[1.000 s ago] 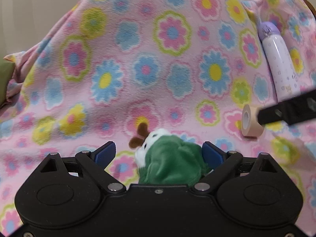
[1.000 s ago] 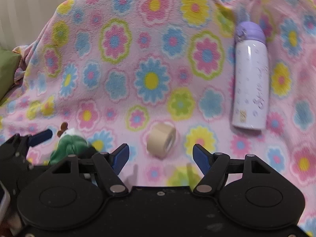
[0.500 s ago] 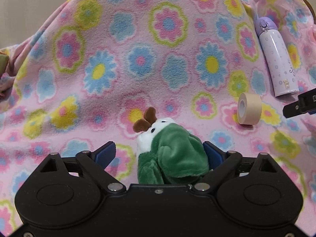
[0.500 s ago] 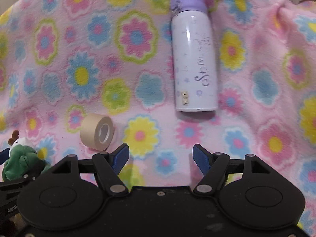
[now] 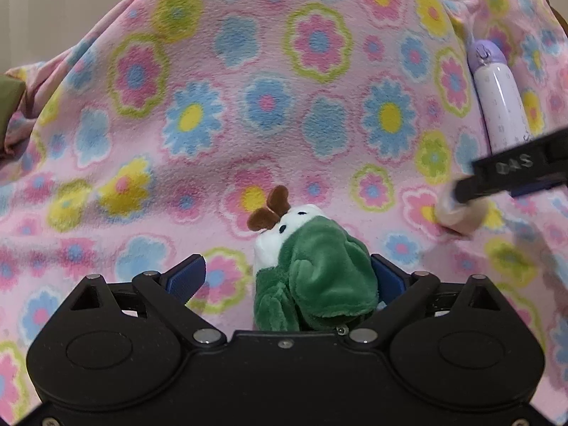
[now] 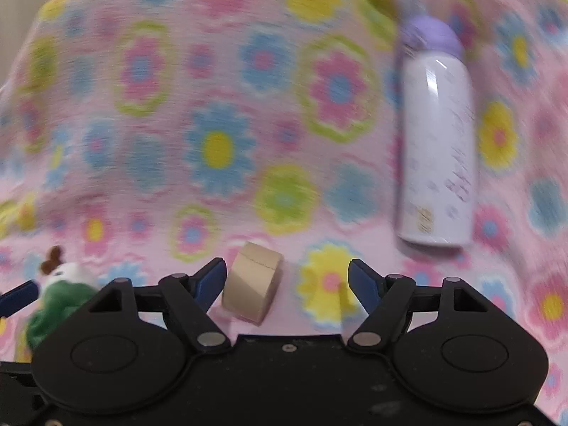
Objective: Organize soft objects
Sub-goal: 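Lower the left gripper around the green frog plush while the right tool approaches the beige tape, then close the left gripper on the frog plush while the right gripper grasps the beige tape roll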
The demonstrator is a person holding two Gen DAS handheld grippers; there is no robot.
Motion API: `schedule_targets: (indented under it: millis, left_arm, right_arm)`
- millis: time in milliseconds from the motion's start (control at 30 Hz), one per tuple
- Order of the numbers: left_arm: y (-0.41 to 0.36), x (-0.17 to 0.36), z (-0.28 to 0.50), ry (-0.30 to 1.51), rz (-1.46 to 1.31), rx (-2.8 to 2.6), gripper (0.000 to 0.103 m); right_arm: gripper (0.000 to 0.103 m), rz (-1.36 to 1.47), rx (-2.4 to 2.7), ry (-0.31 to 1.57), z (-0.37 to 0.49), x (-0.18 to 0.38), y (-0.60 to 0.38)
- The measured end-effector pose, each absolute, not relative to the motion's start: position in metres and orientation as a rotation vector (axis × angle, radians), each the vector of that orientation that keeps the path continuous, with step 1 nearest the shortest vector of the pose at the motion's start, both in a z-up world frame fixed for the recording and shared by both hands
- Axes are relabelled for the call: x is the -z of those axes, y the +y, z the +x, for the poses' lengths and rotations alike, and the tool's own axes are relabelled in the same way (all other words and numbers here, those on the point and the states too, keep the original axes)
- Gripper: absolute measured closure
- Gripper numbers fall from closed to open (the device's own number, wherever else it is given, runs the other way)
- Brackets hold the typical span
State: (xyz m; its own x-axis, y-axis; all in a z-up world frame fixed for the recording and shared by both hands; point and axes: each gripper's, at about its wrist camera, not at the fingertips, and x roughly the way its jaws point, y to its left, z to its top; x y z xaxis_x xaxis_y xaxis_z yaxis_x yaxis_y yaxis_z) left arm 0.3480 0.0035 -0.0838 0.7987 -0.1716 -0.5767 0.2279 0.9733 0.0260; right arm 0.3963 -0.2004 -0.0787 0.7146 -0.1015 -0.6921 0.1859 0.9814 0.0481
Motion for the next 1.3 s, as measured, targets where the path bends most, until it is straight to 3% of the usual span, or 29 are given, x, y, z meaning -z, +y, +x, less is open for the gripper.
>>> schedule_targets:
  millis: [300,633,967,1033,1100,1167,1233,1300]
  left_arm:
    - [0.0,0.081,0.344,0.592,0.111,0.229,0.008]
    - [-0.014,0.072,0.354,0.642,0.105,0.228,0.008]
    - [-0.014,0.075,0.374,0.756,0.038,0.191,0.008]
    - [-0.014,0.076,0.374,0.763,0.035,0.191,0.009]
    - [-0.014,0.078,0.374,0.767,0.03,0.196,0.012]
    - [-0.015,0.08,0.375,0.776,0.02,0.203,0.023]
    - [-0.016,0.08,0.377,0.788,0.01,0.209,0.039]
    - [-0.016,0.08,0.377,0.781,0.01,0.202,0.045]
  right_arm:
    - [0.027,0.097,0.176,0.732,0.364,0.085,-0.217]
    - [0.023,0.015,0.116,0.73,0.396,0.094,-0.189]
    - [0.024,0.006,0.125,0.775,0.404,0.11,-0.192]
    - [0.028,0.029,0.11,0.77,0.403,0.112,-0.196]
    - [0.038,0.039,0.08,0.757,0.4,0.11,-0.197]
    - [0.055,0.033,0.043,0.747,0.398,0.11,-0.195]
    - [0.056,0.012,0.032,0.741,0.394,0.106,-0.191]
    - [0.056,0.008,0.033,0.744,0.395,0.106,-0.189]
